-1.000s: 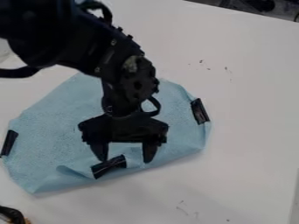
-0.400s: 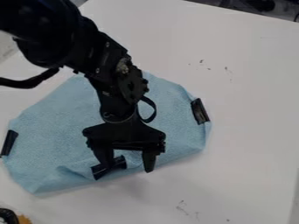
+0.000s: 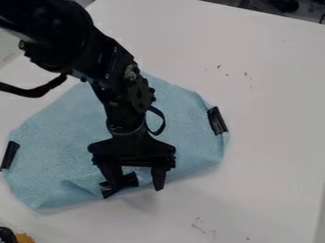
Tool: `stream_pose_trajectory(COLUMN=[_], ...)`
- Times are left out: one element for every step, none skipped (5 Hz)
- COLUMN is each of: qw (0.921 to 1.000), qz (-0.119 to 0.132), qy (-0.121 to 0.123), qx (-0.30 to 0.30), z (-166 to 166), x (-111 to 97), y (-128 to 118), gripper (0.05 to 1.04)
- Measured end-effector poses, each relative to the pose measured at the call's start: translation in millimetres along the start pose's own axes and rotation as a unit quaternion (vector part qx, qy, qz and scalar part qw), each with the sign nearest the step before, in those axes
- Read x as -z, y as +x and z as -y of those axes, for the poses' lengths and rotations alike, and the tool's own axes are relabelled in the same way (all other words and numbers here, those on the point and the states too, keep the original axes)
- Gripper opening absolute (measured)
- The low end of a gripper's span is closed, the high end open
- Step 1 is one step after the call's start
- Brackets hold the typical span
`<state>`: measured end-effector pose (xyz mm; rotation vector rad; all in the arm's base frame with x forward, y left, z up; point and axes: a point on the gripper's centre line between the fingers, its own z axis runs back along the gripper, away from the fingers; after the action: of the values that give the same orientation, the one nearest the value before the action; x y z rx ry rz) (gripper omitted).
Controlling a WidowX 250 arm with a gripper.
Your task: Unfold the cloth from the center to the bottom right
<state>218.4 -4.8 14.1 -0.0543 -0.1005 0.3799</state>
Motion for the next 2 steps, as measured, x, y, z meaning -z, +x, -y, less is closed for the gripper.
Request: stream_pose_trajectory(qw=[1.0, 1.0], qz=[-0.006, -0.008], qy=[-0.001, -0.001], qx=[-0.001, -0.004], z=[-2.7, -4.1], x=[3.4, 5.0], y=[0.1, 1.5], gripper=[1.001, 0.95])
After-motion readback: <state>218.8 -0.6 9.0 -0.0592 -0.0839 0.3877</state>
